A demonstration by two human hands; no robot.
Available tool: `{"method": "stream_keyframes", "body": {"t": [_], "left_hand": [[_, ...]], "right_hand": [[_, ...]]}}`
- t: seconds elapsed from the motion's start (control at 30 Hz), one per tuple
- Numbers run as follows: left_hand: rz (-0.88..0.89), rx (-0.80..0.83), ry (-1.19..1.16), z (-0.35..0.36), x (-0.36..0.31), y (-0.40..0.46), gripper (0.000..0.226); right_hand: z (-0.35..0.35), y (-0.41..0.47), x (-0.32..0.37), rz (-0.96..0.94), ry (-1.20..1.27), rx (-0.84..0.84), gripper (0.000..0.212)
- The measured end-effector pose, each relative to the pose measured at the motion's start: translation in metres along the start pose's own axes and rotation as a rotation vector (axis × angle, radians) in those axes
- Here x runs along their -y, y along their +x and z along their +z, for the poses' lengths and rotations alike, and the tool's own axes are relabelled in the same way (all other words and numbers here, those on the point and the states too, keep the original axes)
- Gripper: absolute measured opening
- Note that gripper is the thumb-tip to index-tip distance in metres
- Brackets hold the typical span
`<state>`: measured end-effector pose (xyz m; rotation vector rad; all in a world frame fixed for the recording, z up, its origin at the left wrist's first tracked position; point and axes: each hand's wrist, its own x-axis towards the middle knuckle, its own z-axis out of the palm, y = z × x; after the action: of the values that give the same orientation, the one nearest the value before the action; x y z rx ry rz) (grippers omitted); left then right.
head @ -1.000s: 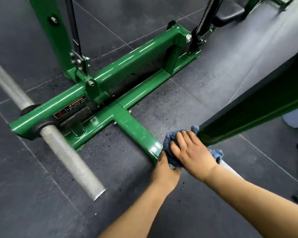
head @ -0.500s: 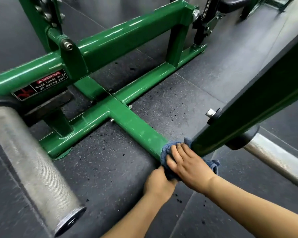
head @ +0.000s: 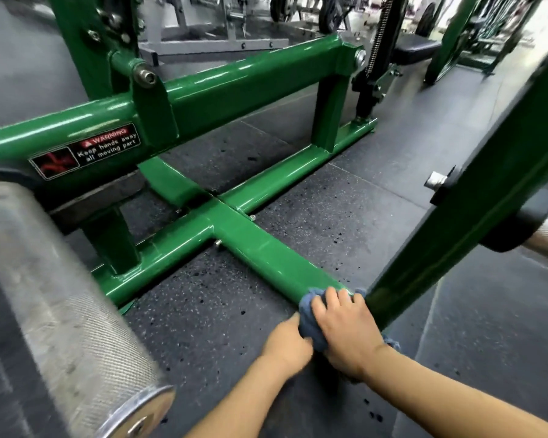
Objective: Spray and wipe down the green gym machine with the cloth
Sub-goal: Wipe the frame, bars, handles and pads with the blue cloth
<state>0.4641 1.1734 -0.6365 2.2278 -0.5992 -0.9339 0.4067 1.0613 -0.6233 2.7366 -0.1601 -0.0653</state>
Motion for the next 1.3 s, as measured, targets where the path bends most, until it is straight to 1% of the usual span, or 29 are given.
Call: {"method": "stream_keyframes", "body": {"t": [0.03,0.1,0.13,0.17,0.23,0.27,0.3,0.37,0.47,0.53,0.63,0.7,0.77,0.83,0.9,0.97,1.03,1.1,1.17,1.2,1.23,1.3], "left_hand": [[0.008,-0.047,-0.043,-0.008,-0.005,0.002,0.056],[0.028,-0.150,-0.105,-0.023,-0.014,0.004,0.063],[0.038,-0.184,-0.117,-0.027,-0.016,0.006,0.065],[0.039,-0.194,-0.107,-0.030,-0.013,0.008,0.067],[0.022,-0.132,0.009,-0.029,-0.004,0.010,0.067],[0.009,-0.083,0.084,-0.027,0.003,0.011,0.067],[-0.006,-0.033,0.152,-0.025,0.010,0.009,0.067],[-0.019,0.007,0.247,-0.025,0.021,0.013,0.066],[-0.024,-0.038,0.282,-0.029,0.034,0.019,0.065],[-0.027,-0.080,0.269,-0.035,0.044,0.024,0.064],[-0.059,-0.148,0.209,-0.043,0.059,0.033,0.064],[-0.072,-0.191,0.163,-0.047,0.063,0.036,0.064],[-0.077,-0.234,0.125,-0.053,0.066,0.038,0.062],[-0.066,-0.277,0.089,-0.060,0.068,0.040,0.061],[-0.078,-0.324,0.047,-0.067,0.072,0.041,0.060],[-0.094,-0.364,0.013,-0.073,0.075,0.038,0.059],[-0.104,-0.385,0.008,-0.078,0.082,0.033,0.057],[-0.118,-0.382,-0.001,-0.080,0.091,0.028,0.053],[-0.141,-0.372,0.003,-0.079,0.097,0.020,0.054],[-0.153,-0.367,0.008,-0.079,0.099,0.016,0.054],[-0.165,-0.361,0.011,-0.080,0.100,0.013,0.054],[-0.174,-0.344,0.011,-0.082,0.098,0.007,0.054]], "right_hand": [[-0.008,0.006,0.000,0.095,0.057,-0.010,0.052],[-0.025,0.021,-0.001,0.240,0.085,-0.029,0.052],[-0.029,0.027,-0.002,0.286,0.065,-0.002,0.051],[-0.031,0.032,-0.001,0.318,0.016,0.070,0.051],[-0.025,0.039,0.004,0.364,-0.074,0.245,0.056],[-0.017,0.040,0.007,0.371,-0.087,0.290,0.063],[-0.013,0.038,0.013,0.391,-0.079,0.310,0.070],[-0.005,0.038,0.021,0.442,-0.039,0.299,0.080],[0.010,0.041,0.029,0.512,0.091,0.255,0.075],[0.023,0.048,0.034,0.516,0.169,0.225,0.074],[0.031,0.064,0.040,0.481,0.172,0.104,0.076],[0.032,0.079,0.043,0.461,0.174,0.055,0.078],[0.034,0.102,0.054,0.451,0.154,0.036,0.075],[0.026,0.127,0.066,0.434,0.136,0.017,0.066],[0.014,0.151,0.078,0.405,0.115,0.038,0.059],[0.006,0.176,0.089,0.344,0.051,0.041,0.055],[-0.003,0.203,0.097,0.293,-0.016,0.046,0.058],[-0.008,0.220,0.098,0.275,-0.035,0.095,0.066],[-0.012,0.224,0.095,0.269,-0.048,0.155,0.070],[-0.012,0.224,0.093,0.273,-0.045,0.158,0.069],[-0.011,0.221,0.091,0.284,-0.022,0.163,0.066],[-0.013,0.208,0.083,0.315,0.051,0.170,0.051]]}}
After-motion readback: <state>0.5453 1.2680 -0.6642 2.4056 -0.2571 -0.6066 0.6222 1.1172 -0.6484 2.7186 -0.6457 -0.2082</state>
